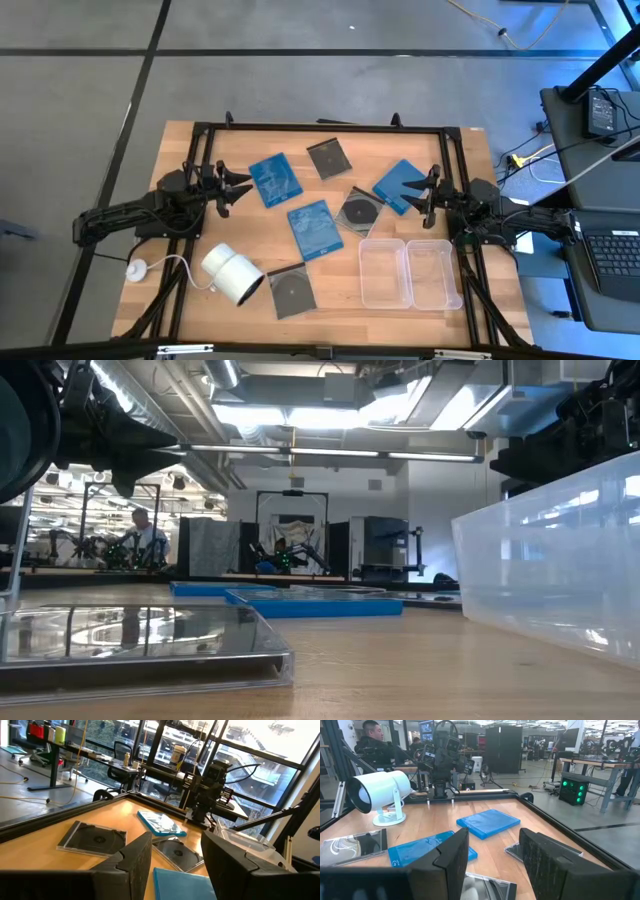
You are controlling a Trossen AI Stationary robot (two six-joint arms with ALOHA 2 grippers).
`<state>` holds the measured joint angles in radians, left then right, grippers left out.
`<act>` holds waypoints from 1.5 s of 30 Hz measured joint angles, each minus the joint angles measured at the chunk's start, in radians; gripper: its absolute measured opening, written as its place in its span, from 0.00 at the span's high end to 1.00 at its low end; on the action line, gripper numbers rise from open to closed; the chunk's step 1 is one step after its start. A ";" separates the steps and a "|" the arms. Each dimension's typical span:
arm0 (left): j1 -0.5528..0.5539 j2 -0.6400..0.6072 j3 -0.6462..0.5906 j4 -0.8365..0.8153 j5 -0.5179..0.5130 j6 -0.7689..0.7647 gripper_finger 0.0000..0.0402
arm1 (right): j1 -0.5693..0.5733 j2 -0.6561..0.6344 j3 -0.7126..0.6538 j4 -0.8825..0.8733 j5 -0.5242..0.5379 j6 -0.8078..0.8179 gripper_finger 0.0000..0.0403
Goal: Pick & place jewel cases by type
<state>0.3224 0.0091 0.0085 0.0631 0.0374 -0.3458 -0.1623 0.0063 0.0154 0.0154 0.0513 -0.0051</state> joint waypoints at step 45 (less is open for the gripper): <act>0.000 0.000 0.000 0.150 -0.023 0.122 0.58 | 0.000 0.000 0.000 0.001 -0.001 0.002 0.56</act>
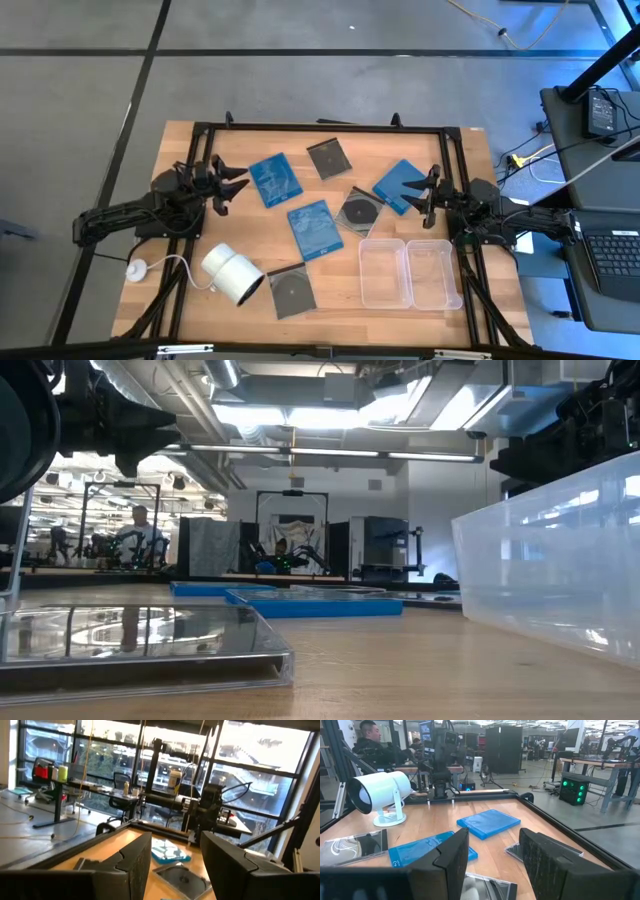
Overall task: Pick & place jewel cases by type
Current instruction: Put the top left blue CD case into the right transparent bin
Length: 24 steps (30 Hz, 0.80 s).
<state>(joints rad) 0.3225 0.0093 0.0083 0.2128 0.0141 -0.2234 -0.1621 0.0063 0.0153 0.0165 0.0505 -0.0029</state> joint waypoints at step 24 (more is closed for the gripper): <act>0.000 0.000 0.000 0.060 -0.022 0.019 0.58 | 0.000 0.000 0.000 0.016 0.114 -0.005 0.56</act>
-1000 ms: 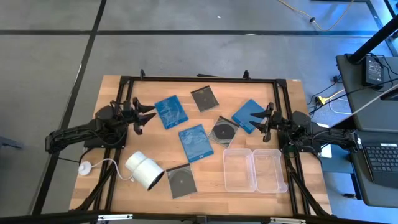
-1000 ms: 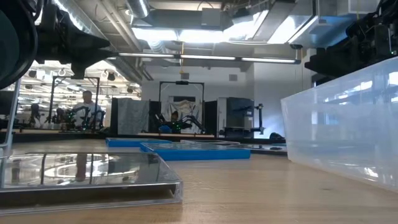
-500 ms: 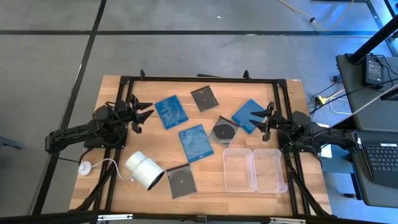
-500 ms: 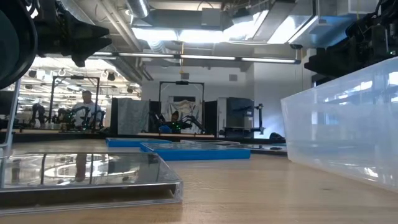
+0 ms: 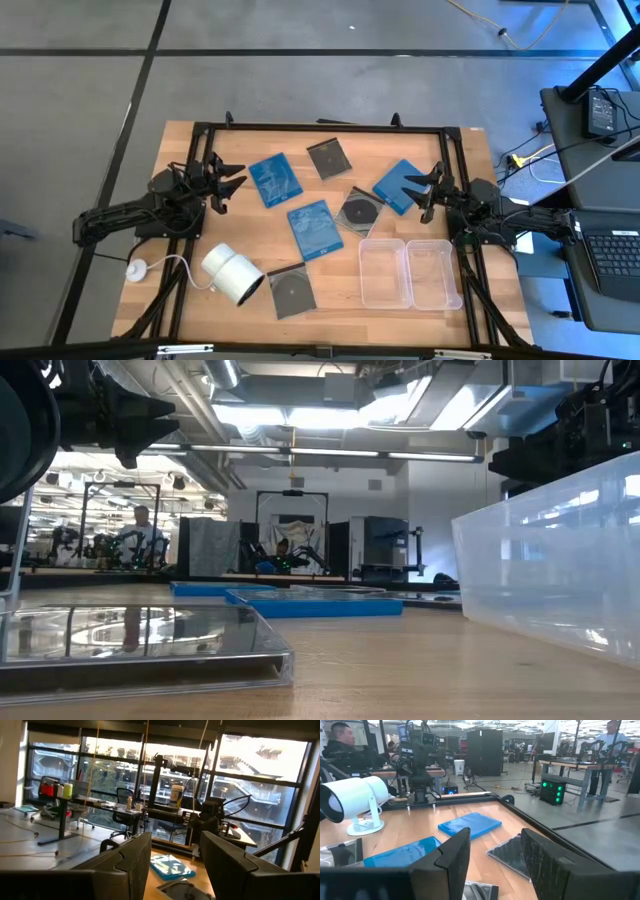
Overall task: Pick & place jewel cases by type
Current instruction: Put the top left blue CD case into the right transparent bin
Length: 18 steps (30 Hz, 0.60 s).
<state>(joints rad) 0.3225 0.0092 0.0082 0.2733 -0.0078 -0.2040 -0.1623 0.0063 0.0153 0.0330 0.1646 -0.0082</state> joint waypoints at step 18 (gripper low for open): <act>0.000 0.000 0.000 -0.014 -0.001 -0.066 0.58 | 0.000 0.000 0.000 0.009 0.003 0.003 0.56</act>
<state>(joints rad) 0.3225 0.0093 0.0082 0.2592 -0.0092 -0.2703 -0.1623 0.0063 0.0154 0.0419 0.1677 -0.0047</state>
